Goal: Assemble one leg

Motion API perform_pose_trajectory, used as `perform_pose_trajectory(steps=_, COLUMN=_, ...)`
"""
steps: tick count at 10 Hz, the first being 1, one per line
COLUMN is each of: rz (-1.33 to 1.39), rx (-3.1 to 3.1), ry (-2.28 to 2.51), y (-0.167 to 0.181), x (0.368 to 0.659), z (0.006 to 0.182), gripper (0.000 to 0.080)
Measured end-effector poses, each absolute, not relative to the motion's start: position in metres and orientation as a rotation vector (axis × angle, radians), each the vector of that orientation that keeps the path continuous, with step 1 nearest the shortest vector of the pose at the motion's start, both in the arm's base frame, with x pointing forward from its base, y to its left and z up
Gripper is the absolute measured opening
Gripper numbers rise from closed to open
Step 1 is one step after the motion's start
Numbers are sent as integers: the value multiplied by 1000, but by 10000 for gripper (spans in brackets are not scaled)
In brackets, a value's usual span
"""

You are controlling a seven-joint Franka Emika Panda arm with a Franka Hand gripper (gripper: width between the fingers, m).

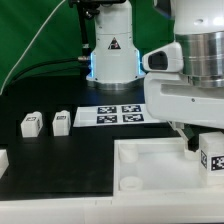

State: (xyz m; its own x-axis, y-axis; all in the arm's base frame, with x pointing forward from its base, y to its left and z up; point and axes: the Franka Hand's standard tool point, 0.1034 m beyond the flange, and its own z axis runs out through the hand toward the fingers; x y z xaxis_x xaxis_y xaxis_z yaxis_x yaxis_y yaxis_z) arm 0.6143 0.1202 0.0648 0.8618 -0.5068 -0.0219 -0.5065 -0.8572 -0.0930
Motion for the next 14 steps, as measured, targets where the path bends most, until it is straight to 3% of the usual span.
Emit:
perform_pose_trajectory(steps=4, rz=-26, rx=-3065, ry=218, y=114, x=618, z=69, gripper=649)
perform_pose_trajectory(steps=9, rz=-23, rx=-3058, ry=257, y=114, x=617, z=68, gripper=627)
perform_pose_trajectory(steps=11, rz=-22, rx=-3058, ry=257, y=114, x=617, z=68, gripper=284)
perform_pose_trajectory(steps=14, rz=-20, rx=-3051, ry=323, y=114, x=617, z=68, gripper=288)
